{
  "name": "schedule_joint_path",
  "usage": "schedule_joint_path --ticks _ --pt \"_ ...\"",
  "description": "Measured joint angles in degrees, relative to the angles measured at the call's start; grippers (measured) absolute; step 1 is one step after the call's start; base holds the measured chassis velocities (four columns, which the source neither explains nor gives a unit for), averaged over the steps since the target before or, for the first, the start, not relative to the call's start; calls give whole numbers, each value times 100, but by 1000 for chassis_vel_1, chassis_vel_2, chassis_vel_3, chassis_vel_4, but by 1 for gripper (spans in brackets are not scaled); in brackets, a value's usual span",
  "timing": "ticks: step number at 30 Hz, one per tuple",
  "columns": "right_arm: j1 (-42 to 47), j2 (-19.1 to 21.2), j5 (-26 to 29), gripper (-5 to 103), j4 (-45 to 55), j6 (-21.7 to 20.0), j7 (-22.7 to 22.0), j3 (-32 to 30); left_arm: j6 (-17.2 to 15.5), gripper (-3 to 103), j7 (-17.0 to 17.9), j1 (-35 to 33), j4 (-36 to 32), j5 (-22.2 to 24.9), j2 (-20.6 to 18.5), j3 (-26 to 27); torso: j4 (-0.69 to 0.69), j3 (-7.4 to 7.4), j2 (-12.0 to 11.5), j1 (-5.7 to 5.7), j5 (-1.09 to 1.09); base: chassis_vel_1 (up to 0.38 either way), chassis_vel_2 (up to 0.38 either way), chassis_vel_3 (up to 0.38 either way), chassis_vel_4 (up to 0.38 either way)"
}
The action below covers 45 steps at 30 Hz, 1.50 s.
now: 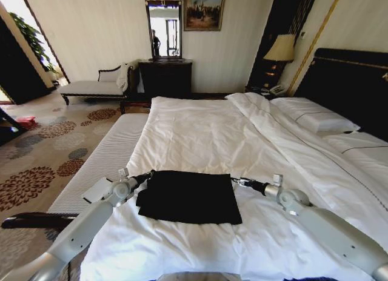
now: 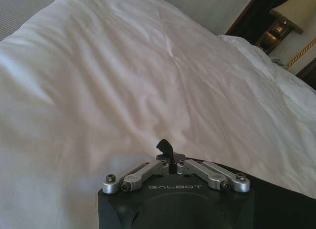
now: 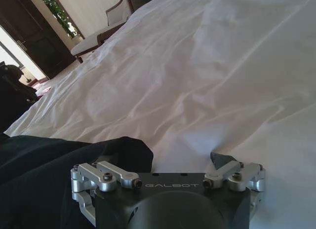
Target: Fold the clothes on the bed.
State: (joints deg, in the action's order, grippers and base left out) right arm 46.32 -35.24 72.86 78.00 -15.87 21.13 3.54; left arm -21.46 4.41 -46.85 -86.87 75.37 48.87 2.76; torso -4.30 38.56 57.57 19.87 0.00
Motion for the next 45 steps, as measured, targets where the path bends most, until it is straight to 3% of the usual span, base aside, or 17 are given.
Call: schedule_joint_path --ticks 4,13,19,24,45 --pt "-158 -46 37 100 -42 2 26 142 2 2 -40 -101 -84 2 -100 20 -1 0 0 0 -1 0 0 0 0" --pt "424 67 149 100 155 0 74 -433 39 2 -89 -167 -82 -5 -107 42 -3 0 0 0 0 0 0 0 0" --pt "845 284 269 100 389 -105 684 -914 63 2 -138 -133 -20 -65 -72 14 -2 0 0 -1 -1 0 0 0 0" --pt "812 291 351 100 446 -144 755 -918 64 2 -135 -105 -22 -73 -38 2 -1 0 0 0 0 0 0 0 0" --pt "-323 -62 247 100 43 -165 363 404 80 2 -162 -148 -129 -90 -143 9 -1 0 0 0 -1 0 0 0 0"
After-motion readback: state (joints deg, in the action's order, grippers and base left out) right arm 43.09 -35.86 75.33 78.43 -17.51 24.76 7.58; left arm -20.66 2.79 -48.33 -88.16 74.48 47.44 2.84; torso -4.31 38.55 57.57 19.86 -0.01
